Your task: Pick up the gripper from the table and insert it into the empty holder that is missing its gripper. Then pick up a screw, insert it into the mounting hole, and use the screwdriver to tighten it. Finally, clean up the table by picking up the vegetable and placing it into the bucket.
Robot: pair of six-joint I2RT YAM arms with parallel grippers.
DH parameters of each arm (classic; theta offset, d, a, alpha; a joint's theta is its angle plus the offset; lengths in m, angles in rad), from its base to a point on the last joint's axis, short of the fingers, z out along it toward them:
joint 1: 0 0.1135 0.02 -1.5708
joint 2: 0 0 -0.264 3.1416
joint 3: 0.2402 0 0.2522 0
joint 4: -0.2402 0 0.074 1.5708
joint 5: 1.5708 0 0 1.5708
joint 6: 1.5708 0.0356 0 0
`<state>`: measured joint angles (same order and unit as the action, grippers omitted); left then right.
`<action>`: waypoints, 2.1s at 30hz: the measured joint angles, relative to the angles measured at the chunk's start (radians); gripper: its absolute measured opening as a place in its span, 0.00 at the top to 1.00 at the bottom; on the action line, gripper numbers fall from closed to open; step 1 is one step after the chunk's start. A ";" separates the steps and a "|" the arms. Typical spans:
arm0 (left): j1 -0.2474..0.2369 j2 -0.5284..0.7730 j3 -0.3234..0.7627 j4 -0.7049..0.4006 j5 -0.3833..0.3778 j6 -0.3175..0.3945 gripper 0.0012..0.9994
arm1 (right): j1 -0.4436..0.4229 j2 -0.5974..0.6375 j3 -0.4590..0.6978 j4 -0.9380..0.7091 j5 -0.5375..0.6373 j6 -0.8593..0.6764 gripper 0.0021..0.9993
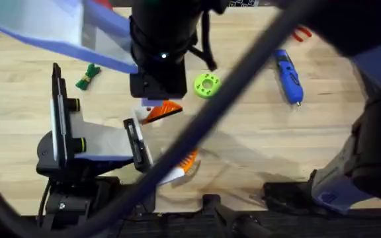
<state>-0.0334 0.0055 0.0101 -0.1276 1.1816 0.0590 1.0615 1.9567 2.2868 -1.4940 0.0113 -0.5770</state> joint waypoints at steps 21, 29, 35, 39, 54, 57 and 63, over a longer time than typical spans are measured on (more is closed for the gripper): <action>0.000 0.000 0.000 0.000 0.000 0.000 0.01 | 0.000 0.042 -0.005 0.002 -0.065 -0.008 1.00; 0.000 0.000 0.000 0.000 0.000 0.000 0.01 | 0.000 0.057 -0.005 0.006 -0.065 -0.008 1.00; 0.000 0.000 0.000 0.000 0.000 0.000 0.01 | 0.000 0.068 -0.005 0.006 -0.066 -0.008 1.00; 0.000 0.000 0.000 0.000 0.000 0.000 0.01 | 0.000 0.068 -0.005 0.006 -0.066 -0.009 1.00; 0.000 0.000 0.000 0.000 -0.001 -0.008 0.01 | 0.000 0.090 -0.005 0.006 -0.065 -0.011 1.00; 0.000 0.000 0.000 0.000 -0.001 -0.015 0.01 | 0.000 0.097 -0.005 0.005 -0.065 -0.011 1.00; 0.000 0.000 0.000 0.000 0.000 -0.015 0.01 | 0.000 0.097 -0.005 0.010 -0.065 -0.011 1.00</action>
<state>-0.0330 0.0055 0.0101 -0.1276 1.1812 0.0437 1.0618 2.0533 2.2814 -1.4838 -0.0540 -0.5877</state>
